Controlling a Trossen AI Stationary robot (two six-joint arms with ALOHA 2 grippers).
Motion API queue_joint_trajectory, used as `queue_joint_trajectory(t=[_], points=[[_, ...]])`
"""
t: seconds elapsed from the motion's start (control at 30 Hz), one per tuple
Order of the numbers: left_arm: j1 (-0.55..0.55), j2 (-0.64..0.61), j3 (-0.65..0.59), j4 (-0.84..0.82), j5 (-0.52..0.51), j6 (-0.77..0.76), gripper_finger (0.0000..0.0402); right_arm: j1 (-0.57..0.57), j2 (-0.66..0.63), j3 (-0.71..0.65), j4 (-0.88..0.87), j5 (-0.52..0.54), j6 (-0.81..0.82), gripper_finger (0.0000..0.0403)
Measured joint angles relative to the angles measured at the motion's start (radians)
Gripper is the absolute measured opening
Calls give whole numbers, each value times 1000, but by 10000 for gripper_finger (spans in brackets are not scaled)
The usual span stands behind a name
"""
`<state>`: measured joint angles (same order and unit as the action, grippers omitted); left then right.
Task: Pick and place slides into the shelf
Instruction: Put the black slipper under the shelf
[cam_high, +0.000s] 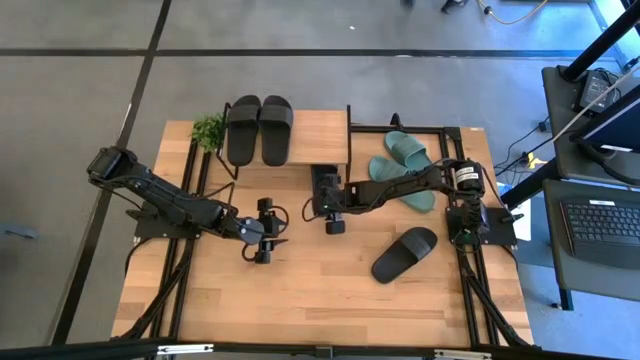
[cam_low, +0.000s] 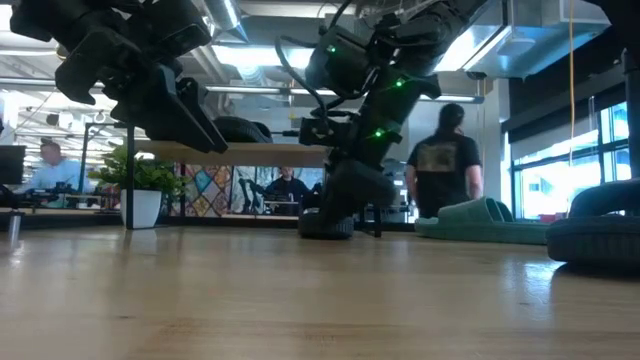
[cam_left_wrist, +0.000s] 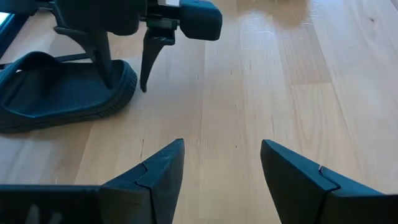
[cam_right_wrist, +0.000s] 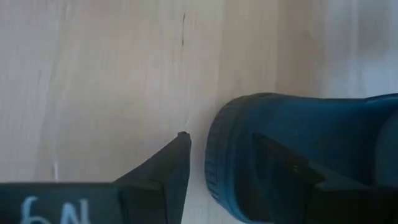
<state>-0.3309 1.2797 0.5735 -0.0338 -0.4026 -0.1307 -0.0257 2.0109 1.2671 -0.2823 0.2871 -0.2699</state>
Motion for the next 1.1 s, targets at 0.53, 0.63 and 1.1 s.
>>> queue_joint_trajectory(t=[0.53, 0.63, 1.1], points=[[0, 0, 0, 0, 0, 1, 204, -5, 0, 0, -15, 2, 0, 16], [0, 0, 0, 0, 0, 2, 204, -5, 0, 0, -15, 1, 11, 20], [0, 0, 0, 0, -1, 2, 204, -5, 0, 1, -28, 19, 161, 10]])
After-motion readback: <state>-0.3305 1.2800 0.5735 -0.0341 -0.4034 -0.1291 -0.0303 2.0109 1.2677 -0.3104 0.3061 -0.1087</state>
